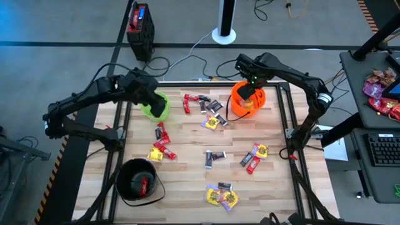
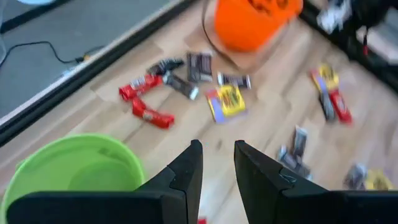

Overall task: Sort candy by brand, put in halloween buckets
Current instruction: Put the brown candy into the green bucket

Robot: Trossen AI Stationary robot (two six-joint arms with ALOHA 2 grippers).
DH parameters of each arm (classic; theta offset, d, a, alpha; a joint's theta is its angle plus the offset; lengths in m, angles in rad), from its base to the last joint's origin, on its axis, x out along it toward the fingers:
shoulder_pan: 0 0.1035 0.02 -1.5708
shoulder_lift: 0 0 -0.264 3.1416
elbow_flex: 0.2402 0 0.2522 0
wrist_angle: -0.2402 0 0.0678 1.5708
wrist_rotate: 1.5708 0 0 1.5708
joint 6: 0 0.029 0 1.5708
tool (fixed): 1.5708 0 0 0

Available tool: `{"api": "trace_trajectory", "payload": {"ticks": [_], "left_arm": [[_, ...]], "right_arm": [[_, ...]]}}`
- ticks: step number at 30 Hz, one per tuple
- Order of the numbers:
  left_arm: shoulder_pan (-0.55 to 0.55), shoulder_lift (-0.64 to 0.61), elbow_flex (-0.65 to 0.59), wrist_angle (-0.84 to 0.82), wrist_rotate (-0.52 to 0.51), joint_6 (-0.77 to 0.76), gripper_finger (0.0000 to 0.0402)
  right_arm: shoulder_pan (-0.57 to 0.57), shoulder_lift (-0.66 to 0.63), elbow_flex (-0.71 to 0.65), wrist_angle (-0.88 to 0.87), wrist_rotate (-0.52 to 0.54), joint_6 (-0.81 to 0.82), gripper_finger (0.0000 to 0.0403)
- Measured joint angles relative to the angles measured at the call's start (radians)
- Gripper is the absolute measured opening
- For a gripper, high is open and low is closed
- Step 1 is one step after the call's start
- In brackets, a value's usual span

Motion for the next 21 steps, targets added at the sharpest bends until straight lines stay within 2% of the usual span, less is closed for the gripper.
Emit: {"api": "trace_trajectory", "payload": {"ticks": [5, 9, 12, 21], "left_arm": [[-0.016, -0.025, -0.007, -0.041, 0.003, 0.074, 0.0077], [-0.044, -0.043, -0.009, -0.040, 0.004, 0.119, 0.0077], [-0.063, -0.048, -0.009, -0.040, 0.005, 0.133, 0.0077], [-0.167, -0.059, -0.033, 0.002, 0.032, 0.209, 0.0077]], "right_arm": [[0.012, -0.065, 0.018, 0.012, -0.143, -0.004, 0.0177], [0.088, -0.128, 0.024, 0.048, -0.259, -0.045, 0.0182], [0.180, -0.164, 0.024, 0.063, -0.304, -0.069, 0.0179], [0.563, -0.182, -0.010, 0.141, -0.294, -0.158, 0.0183]]}}
